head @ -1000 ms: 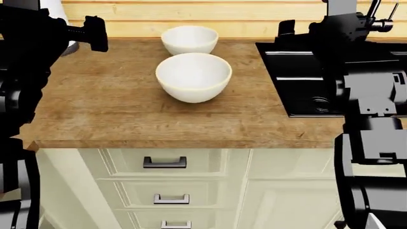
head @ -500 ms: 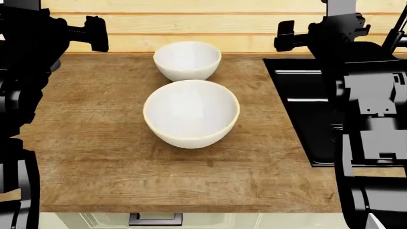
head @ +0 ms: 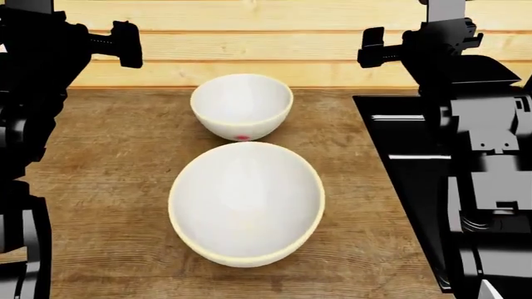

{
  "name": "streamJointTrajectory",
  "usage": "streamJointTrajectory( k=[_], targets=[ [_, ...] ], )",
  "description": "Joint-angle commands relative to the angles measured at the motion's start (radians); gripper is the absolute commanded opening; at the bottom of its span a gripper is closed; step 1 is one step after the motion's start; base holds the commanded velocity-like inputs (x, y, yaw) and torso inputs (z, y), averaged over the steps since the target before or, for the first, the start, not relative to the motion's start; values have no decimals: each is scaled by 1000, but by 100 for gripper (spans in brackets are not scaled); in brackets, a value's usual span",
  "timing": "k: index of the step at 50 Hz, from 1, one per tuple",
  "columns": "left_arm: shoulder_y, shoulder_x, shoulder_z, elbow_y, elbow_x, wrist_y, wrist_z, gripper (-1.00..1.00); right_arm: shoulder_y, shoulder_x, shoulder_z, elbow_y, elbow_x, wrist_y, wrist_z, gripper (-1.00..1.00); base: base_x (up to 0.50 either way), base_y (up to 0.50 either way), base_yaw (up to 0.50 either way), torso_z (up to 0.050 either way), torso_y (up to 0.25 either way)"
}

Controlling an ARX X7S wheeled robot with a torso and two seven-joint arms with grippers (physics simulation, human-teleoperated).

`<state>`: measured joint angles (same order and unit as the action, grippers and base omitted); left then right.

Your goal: Stack the bowls in the sink.

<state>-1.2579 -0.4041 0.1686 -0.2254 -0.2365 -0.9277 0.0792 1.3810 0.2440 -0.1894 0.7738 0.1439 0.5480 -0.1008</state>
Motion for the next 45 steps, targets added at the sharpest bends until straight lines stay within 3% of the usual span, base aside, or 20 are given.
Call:
streamJointTrajectory(
  k=[1,5,14,20,32,45],
  targets=[
    [3,-3,3,6,-5,-2,3,100,-6,2,0,-8,8,0,-5,100,0,0,0,0,0],
    [20,-37,30,77,-37,-42,71,100,-7,1,-3,-9,10,1,-12,100,0,0,0,0,0],
    [107,-257,139,473,-199,-200,357,100,-13,2,-4,-21,17,7,-21,100,0,0,0,0,0],
    [124,-337,125,669,-307,-289,445,100,-15,1,-3,-13,21,-2,-24,100,0,0,0,0,0],
    [134,-381,39,923,-500,-382,531,100,-20,-1,-4,-25,28,5,-24,100,0,0,0,0,0],
    [149,-395,13,1020,-588,-433,541,100,-26,3,-5,-53,35,23,-22,100,0,0,0,0,0]
  ],
)
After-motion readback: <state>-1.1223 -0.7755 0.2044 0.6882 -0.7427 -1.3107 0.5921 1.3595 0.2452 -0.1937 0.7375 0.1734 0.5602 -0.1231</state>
